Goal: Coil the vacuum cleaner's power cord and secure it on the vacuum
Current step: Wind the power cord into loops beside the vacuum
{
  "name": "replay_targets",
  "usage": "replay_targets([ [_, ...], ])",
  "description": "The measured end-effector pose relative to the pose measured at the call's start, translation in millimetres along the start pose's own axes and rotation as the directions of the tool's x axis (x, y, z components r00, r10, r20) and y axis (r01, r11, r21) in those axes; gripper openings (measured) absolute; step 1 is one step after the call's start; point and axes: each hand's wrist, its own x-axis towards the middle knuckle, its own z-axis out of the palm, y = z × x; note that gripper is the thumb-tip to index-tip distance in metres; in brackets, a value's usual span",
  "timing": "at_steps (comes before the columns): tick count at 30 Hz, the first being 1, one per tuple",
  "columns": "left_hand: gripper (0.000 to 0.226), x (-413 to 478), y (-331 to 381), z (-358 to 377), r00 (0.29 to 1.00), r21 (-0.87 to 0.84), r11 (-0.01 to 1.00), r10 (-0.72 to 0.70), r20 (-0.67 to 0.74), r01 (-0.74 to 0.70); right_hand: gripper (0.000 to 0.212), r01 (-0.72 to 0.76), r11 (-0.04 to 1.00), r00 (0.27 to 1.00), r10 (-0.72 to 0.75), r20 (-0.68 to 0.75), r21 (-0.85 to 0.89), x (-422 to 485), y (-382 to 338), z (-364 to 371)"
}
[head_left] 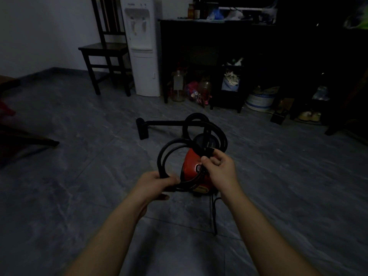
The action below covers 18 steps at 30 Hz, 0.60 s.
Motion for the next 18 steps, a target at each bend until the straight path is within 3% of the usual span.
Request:
replay_targets([
  [6,0.024,3,-3,-4,0.996,0.066,0.997,-0.053,0.074,0.048,0.021,0.004,1.000,0.997,-0.002,0.080,-0.022,-1,-5,-7],
  [12,0.026,5,3,-12,0.988,-0.078,0.987,0.139,-0.061,-0.143,0.029,-0.022,0.993,0.988,0.039,0.148,-0.115,2,-3,-12],
  [18,0.003,4,-1,-16,0.958,0.276,0.920,0.288,0.004,-0.278,0.032,0.040,0.963,0.989,0.000,0.149,-0.266,5,1,-15],
])
